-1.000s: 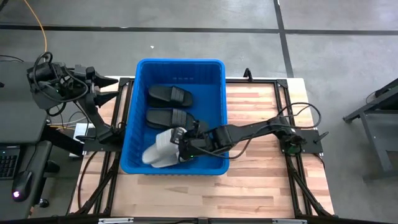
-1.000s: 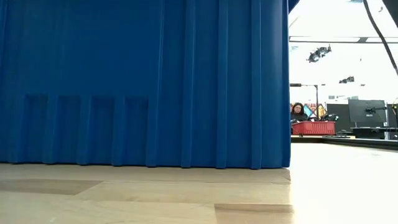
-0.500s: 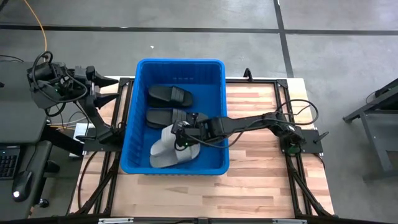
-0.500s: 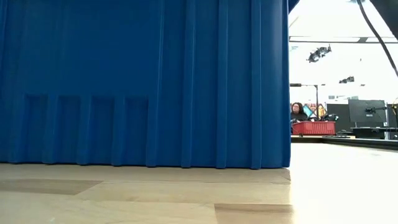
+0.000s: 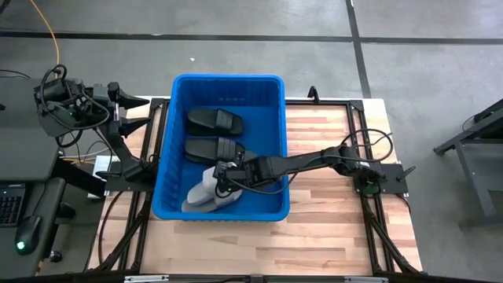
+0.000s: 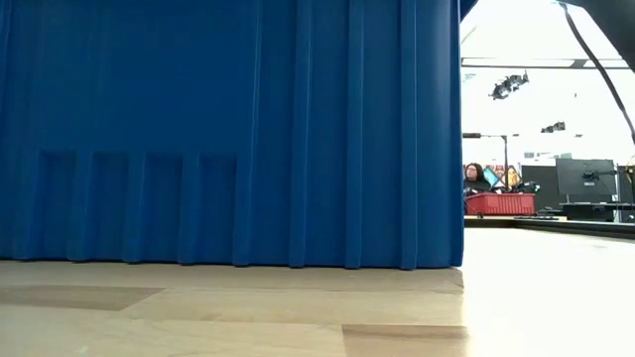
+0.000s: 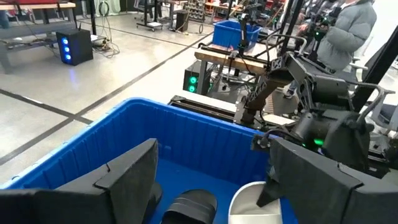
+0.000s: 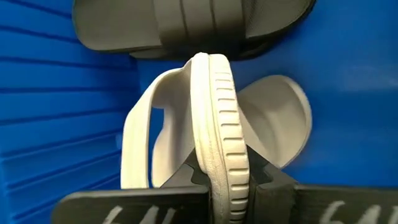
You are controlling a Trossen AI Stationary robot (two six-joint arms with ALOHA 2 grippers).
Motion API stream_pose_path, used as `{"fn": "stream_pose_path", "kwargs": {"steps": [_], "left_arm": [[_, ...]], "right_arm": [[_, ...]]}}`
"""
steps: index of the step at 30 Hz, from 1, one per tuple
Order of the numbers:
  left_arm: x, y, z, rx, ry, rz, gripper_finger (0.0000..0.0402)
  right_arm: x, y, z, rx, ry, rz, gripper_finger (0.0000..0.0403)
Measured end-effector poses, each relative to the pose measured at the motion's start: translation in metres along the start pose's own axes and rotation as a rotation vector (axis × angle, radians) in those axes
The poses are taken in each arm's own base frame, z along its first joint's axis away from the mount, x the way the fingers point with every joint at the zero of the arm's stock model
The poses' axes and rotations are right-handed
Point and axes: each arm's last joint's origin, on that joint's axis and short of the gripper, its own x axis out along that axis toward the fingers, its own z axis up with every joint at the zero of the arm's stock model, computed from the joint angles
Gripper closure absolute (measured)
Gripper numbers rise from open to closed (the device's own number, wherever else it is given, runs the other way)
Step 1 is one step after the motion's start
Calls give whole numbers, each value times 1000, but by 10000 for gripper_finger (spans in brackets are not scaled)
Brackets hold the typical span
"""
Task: Pick and place slides into bin
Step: Put the white slide into the blue container
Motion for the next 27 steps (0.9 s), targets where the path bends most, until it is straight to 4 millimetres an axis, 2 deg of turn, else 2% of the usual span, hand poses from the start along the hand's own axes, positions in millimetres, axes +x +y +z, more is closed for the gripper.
{"fn": "stream_pose_path", "kwargs": {"steps": [10, 19, 27], "left_arm": [[0, 0, 0, 12, -2, -2, 103], [0, -1, 0, 11, 8, -14, 103], [0, -1, 0, 11, 8, -14, 103]], "right_arm": [[0, 14, -4, -12, -34, 161, 398], [14, 1, -8, -31, 6, 72, 398], [36, -21, -13, -106, 113, -67, 398]]}}
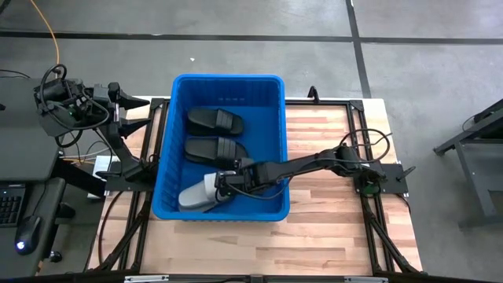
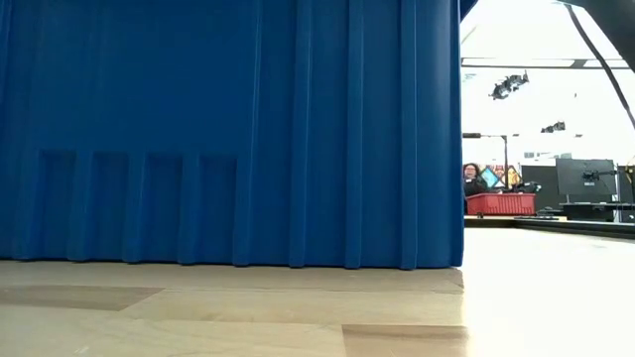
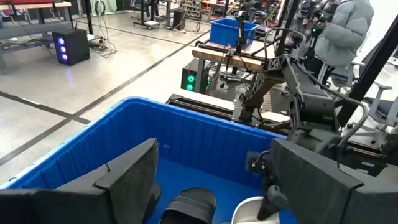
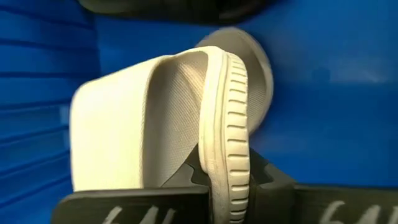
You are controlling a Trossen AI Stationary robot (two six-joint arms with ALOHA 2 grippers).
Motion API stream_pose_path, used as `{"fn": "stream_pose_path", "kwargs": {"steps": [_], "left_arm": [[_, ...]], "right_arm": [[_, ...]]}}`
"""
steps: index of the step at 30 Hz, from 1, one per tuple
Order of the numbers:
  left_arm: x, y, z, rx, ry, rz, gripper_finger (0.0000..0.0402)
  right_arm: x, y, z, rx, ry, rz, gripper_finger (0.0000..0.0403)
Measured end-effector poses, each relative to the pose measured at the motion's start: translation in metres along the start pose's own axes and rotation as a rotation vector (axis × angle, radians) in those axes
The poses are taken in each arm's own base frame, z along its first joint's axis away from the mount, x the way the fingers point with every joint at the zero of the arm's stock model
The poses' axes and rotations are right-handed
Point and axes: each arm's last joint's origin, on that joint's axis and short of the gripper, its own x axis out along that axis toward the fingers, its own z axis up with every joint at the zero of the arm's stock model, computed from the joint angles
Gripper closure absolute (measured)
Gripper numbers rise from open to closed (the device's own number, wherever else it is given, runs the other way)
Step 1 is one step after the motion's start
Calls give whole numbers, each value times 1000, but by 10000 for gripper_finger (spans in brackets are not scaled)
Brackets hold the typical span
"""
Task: Pick and place slides into bin
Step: Put the white slide into the blue container, then return to Home Position
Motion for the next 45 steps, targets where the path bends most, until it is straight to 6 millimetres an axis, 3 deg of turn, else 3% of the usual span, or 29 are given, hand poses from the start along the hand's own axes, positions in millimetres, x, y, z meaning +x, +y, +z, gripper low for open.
{"fn": "stream_pose_path", "kwargs": {"steps": [7, 15, 21, 27, 37, 41, 45], "left_arm": [[0, 0, 0, 0, 8, -9, 103], [0, 0, 0, 1, 8, -9, 103], [0, 0, 0, -2, 9, -11, 103], [0, -1, 1, -18, 5, -16, 103], [0, -1, 1, -12, 3, -14, 103], [0, -1, 1, -11, 4, -15, 103], [0, -2, 1, -12, 9, -22, 103]], "right_arm": [[6, -1, 5, -63, 24, -7, 358], [13, 0, 29, -166, 110, -53, 274], [19, 2, 46, -198, 61, -59, 193], [20, -2, 50, -226, 135, -103, 127], [18, -14, 61, -233, 126, -251, 112], [6, -7, 63, -287, 74, -203, 111], [-14, 10, 67, -454, 57, -106, 111]]}}
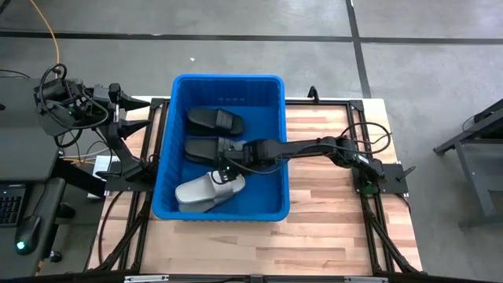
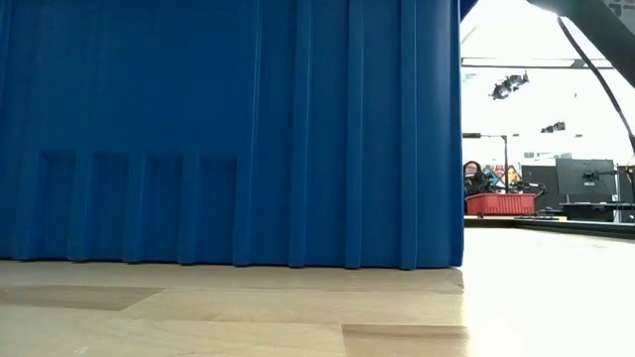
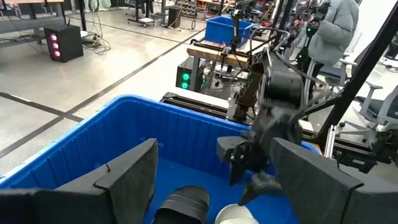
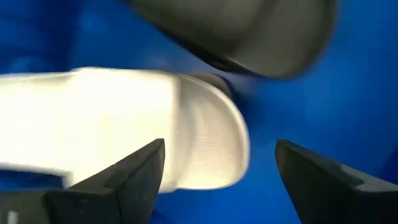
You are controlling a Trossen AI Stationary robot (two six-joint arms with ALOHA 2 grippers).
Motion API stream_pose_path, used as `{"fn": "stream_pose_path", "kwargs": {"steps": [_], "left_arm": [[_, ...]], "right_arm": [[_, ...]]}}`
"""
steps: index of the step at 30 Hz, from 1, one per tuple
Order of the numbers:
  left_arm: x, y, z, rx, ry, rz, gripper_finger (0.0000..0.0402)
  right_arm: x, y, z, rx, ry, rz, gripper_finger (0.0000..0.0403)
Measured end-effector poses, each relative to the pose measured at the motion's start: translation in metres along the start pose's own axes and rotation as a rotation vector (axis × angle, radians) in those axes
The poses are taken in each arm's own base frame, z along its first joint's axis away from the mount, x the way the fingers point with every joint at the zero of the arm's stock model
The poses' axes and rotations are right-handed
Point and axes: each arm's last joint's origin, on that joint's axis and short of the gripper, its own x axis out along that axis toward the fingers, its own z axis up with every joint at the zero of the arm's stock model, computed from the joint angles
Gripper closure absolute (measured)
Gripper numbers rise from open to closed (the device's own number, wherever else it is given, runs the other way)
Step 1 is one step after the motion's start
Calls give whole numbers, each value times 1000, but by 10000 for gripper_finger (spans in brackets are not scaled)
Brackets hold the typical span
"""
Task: Pick and place slides into bin
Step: Return to Home Position
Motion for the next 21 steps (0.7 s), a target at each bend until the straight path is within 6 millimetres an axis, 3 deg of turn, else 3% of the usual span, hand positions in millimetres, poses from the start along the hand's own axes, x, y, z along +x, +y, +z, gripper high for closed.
{"fn": "stream_pose_path", "kwargs": {"steps": [3, 8, 12, 21], "left_arm": [[0, 0, 0, -29, -6, 7, 103], [0, 2, 1, -78, -45, 50, 103], [-1, 2, -1, -3, 10, -14, 103], [1, -6, -5, -53, 75, -103, 103]], "right_arm": [[-18, 5, 9, -123, 8, 63, 111], [-44, 16, 20, -136, -83, 213, 111], [-66, 27, 21, -258, -151, 351, 111], [-109, 39, 37, -519, -325, 638, 111]]}}
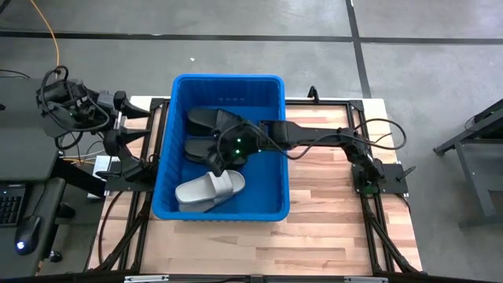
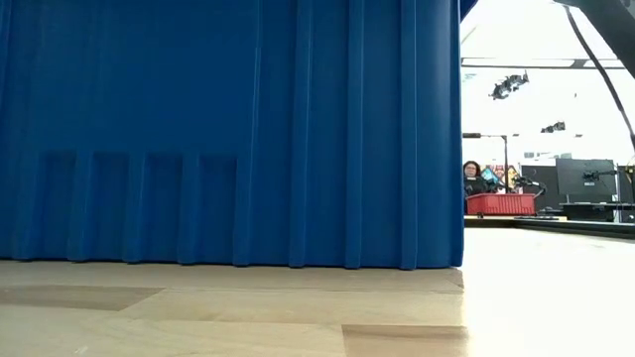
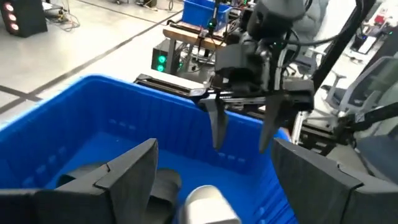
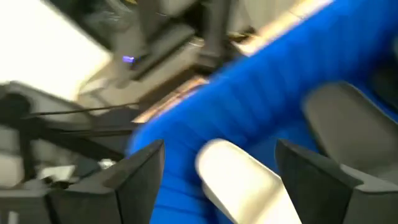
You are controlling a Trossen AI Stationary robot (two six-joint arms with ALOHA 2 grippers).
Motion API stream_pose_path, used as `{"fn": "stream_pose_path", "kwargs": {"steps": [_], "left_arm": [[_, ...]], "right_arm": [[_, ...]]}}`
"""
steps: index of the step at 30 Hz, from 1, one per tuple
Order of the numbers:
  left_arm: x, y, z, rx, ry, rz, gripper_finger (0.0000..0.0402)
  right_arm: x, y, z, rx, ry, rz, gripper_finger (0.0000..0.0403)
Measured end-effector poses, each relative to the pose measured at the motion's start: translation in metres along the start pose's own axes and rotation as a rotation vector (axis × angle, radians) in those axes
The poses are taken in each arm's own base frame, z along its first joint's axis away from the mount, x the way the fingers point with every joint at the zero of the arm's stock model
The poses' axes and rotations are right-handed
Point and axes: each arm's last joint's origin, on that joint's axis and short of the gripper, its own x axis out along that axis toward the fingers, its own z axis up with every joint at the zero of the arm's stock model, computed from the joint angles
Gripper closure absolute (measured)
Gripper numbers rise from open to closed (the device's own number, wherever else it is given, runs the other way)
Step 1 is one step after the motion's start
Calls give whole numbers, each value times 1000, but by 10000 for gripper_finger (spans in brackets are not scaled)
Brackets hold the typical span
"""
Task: Pick and place slides into bin
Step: Return to Home Position
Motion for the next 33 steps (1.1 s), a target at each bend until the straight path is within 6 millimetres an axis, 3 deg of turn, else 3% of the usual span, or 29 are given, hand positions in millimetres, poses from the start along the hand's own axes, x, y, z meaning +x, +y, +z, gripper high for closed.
{"fn": "stream_pose_path", "kwargs": {"steps": [5, 9, 15, 21, 24, 27, 33], "left_arm": [[9, -16, -9, -42, -24, -65, 103], [17, -28, -20, -87, -70, -206, 103], [22, -26, -42, -186, -251, -428, 103], [26, -20, -70, -183, -346, -592, 103], [28, -21, -76, -170, -343, -607, 103], [26, -23, -77, -99, -348, -705, 103], [22, -22, -81, -35, -332, -863, 103]], "right_arm": [[-2, 6, 12, -65, -74, 133, 111], [-7, 10, 29, -144, -146, 336, 111], [-6, 8, 30, -196, -119, 496, 111], [-40, 9, 33, -202, -134, 570, 111], [-50, -4, 15, -193, -178, 584, 111], [-77, -18, -10, -175, -326, 665, 111], [-117, -52, -84, -70, -529, 766, 111]]}}
